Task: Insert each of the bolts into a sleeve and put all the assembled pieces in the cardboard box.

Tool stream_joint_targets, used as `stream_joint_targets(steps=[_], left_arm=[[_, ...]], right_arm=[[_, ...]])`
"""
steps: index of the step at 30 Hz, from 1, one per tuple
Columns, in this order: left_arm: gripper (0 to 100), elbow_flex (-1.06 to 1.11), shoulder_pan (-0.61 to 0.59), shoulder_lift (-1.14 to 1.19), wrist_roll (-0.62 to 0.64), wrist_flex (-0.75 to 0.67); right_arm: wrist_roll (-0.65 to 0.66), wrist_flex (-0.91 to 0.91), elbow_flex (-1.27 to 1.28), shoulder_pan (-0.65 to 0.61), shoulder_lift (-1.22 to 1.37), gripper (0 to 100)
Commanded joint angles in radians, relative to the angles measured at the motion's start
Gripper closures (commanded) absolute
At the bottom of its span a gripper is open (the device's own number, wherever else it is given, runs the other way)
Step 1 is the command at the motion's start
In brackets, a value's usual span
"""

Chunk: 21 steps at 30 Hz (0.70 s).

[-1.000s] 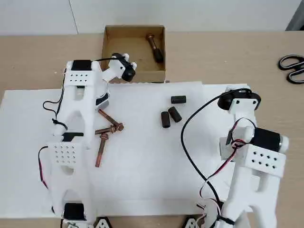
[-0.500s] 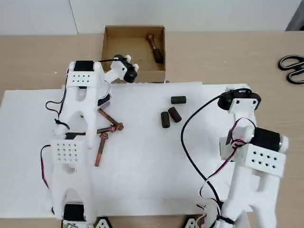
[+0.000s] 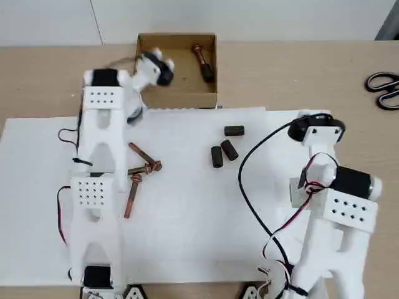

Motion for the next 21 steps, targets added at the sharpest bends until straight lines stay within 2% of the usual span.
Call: stream_joint_targets(steps=[1,5,9,17,21], left_arm=[[100,-0.073,0.017,-0.155,0.058,0.025],[100,-0.027,0.041,-0.307,0.204,0.025],[100,0.127,0.064,-0.488,0.324,0.025],[100,0.602,0.092,-0.956,0.334,0.023],[100,0.823,0.097,-1.168,0.338,0.02]], right_arm=[[-0.012,0.074,-0.13,0.002,-0.027,99.1],[-0.015,0.13,-0.206,0.002,-0.028,99.5],[-0.012,0.14,-0.235,0.004,-0.111,99.5],[-0.018,0.136,-0.232,-0.096,-0.352,99.5],[-0.02,0.128,-0.201,-0.105,-0.429,99.5]])
